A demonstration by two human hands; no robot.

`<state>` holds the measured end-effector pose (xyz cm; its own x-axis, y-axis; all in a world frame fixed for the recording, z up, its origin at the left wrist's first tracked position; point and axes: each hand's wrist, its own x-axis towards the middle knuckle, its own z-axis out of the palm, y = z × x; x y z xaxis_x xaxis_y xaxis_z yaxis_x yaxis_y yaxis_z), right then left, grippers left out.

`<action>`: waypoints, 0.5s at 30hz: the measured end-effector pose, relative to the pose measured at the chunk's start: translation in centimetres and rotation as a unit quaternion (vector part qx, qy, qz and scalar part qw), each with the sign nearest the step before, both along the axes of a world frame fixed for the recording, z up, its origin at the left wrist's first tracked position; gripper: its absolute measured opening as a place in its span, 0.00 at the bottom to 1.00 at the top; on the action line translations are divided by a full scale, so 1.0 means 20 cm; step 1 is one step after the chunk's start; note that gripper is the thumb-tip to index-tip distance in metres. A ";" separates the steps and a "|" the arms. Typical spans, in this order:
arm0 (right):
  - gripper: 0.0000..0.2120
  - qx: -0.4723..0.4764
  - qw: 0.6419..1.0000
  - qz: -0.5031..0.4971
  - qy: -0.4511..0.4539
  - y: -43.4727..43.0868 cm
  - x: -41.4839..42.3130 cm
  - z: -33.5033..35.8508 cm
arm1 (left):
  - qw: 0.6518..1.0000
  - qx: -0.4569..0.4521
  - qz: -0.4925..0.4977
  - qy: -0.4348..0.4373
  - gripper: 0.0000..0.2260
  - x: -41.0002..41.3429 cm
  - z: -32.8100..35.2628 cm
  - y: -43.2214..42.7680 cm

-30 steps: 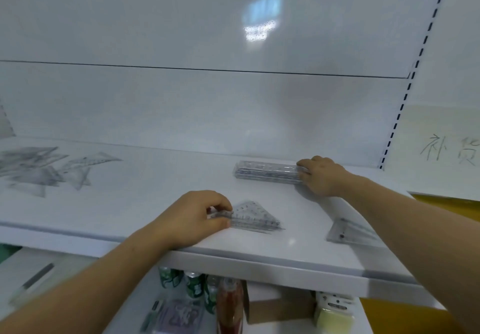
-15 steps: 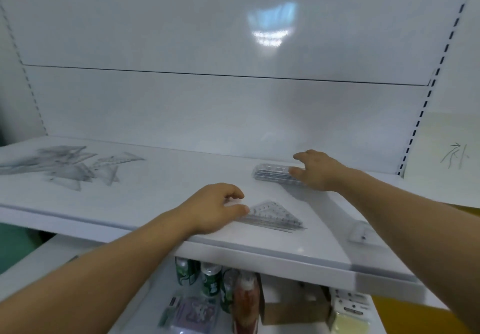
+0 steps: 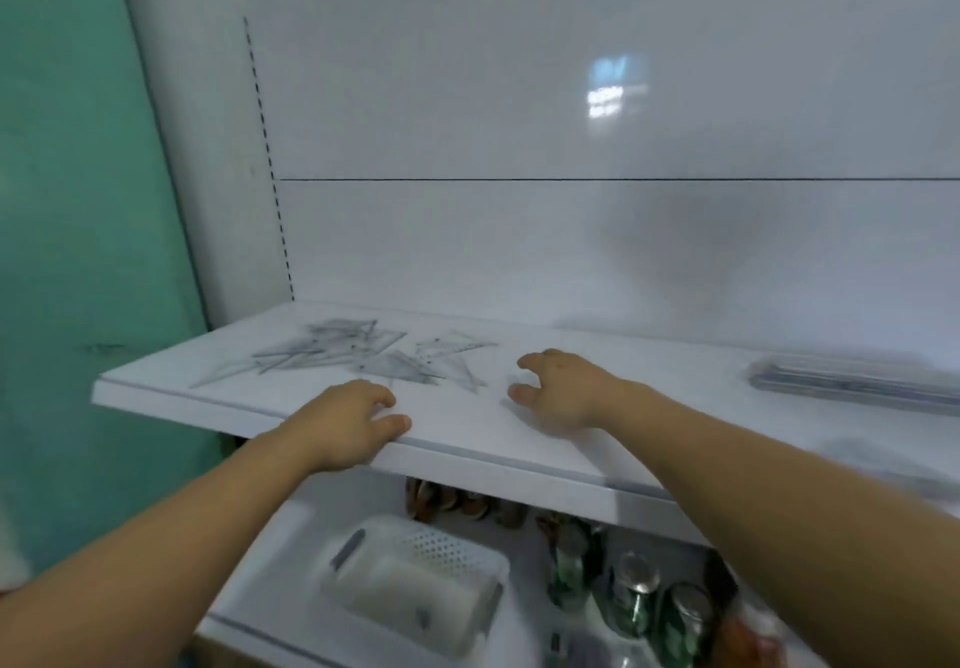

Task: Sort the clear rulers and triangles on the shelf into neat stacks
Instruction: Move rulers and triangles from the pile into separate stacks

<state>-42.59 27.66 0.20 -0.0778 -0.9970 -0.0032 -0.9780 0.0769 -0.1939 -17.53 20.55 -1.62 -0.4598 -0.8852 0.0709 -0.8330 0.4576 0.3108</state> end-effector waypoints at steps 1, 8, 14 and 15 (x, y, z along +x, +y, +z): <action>0.30 0.003 1.000 0.001 -0.004 -0.06 0.11 -0.01 | 1.000 -0.011 0.005 0.005 0.24 0.11 0.00 -0.06; 0.28 0.008 1.000 -0.025 -0.002 -0.36 0.62 -0.04 | 0.999 -0.034 0.005 0.000 0.22 0.57 0.02 -0.40; 0.26 0.015 1.000 -0.010 0.010 -0.53 0.73 0.01 | 0.994 -0.037 0.093 -0.047 0.31 0.68 0.00 -0.71; 0.27 0.013 1.000 -0.008 0.010 -0.57 0.74 0.00 | 0.994 -0.025 0.096 -0.055 0.32 0.67 0.00 -0.75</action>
